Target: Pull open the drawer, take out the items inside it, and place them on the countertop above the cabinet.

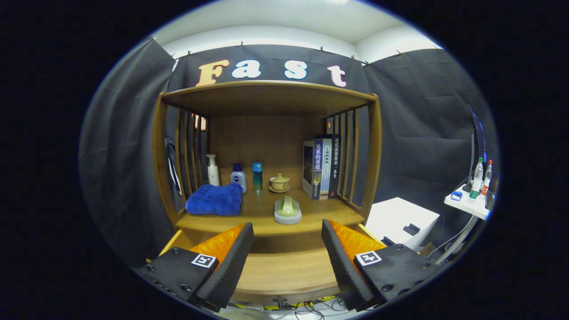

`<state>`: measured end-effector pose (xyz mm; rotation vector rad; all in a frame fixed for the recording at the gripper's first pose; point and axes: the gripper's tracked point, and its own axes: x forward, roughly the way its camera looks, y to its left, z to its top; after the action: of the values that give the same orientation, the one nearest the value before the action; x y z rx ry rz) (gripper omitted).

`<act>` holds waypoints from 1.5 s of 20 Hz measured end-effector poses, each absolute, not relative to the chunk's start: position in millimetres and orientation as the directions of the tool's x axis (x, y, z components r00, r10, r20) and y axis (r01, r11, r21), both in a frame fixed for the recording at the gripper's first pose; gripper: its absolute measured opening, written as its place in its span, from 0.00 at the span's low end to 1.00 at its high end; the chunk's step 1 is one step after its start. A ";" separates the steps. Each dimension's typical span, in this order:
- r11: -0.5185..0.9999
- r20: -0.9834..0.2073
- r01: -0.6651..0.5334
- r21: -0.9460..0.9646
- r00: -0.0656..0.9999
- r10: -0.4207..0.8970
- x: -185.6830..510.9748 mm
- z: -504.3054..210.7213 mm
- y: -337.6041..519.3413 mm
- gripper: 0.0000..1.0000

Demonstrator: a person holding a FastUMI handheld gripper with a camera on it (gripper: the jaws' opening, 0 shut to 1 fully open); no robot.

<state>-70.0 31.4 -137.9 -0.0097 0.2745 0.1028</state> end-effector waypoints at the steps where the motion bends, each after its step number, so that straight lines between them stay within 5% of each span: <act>1: 0.995 -0.272 -0.099 0.002 0.958 0.096 -78.6 -145.1 29.8 0.98; 13: 0.993 -0.348 -0.110 0.034 0.930 0.115 -145.0 -236.1 35.7 0.98; 30: 0.984 -0.419 -0.168 0.052 0.891 0.174 -143.7 -295.6 53.9 0.96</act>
<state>-143.7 53.9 -295.6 0.0146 0.4360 0.1777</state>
